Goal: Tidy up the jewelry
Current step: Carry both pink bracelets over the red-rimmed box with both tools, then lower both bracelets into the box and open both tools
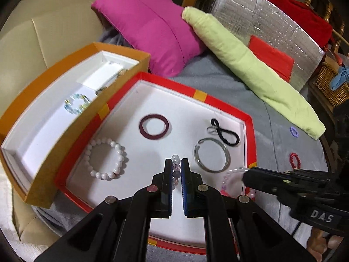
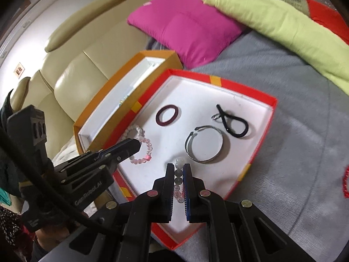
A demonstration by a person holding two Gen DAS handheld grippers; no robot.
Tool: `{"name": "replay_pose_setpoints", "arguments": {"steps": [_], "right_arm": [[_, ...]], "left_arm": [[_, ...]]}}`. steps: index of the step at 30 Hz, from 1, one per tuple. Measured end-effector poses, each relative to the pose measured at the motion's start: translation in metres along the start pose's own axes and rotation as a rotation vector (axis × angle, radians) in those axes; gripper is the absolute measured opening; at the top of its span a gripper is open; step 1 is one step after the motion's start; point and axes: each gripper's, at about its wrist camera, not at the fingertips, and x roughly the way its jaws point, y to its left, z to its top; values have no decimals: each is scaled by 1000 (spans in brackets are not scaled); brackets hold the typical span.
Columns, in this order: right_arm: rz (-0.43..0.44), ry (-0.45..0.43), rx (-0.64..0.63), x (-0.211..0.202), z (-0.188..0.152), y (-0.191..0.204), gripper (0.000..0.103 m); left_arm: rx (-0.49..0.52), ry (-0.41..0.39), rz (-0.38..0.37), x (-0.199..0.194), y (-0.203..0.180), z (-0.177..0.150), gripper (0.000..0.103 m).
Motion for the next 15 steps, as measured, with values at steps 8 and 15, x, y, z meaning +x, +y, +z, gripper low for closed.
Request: {"name": "replay_pose_setpoints", "arguments": {"steps": [8, 15], "right_arm": [[-28, 58, 7, 28, 2, -11, 8], [-67, 81, -1, 38, 2, -18, 8]], "left_arm": [[24, 48, 55, 23, 10, -2, 7], [47, 44, 120, 27, 14, -1, 7]]}}
